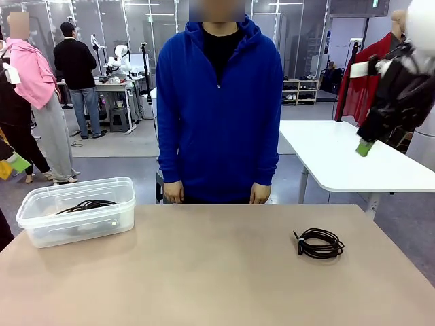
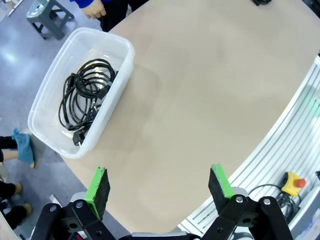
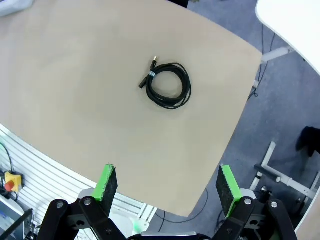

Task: Organize and store the cables.
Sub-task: Place the USB Extension Cable into the Organizing box.

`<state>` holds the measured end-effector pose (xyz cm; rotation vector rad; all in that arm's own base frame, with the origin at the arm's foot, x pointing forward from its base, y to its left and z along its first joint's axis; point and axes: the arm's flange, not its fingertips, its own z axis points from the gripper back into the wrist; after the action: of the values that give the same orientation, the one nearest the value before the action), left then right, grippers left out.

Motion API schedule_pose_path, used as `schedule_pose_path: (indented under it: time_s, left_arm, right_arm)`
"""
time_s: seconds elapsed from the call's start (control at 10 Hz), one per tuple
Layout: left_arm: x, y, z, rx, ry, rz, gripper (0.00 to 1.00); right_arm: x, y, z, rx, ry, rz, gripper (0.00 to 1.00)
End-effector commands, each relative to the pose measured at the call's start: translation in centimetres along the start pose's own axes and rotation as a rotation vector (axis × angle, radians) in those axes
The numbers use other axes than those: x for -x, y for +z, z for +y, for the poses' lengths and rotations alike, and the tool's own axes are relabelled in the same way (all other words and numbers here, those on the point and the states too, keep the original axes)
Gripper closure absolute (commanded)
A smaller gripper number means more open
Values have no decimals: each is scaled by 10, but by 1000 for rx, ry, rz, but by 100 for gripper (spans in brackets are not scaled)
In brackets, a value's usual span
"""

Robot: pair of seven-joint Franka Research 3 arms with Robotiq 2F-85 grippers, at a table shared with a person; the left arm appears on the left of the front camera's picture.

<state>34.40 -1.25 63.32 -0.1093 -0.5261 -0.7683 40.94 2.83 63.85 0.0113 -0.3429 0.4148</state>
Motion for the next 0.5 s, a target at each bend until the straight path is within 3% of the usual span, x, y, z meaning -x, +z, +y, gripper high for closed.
schedule_pose_path:
  time_s: [0.0, 0.4]
  left_arm:
    - [-4, 1, 2, -17, 13, 4, 0]
    - [-4, 1, 2, -17, 13, 4, 0]
  right_arm:
    - [-20, -28, 4, 48, -77, 31, 0]
    - [-26, -77, 14, 28, -98, 52, 0]
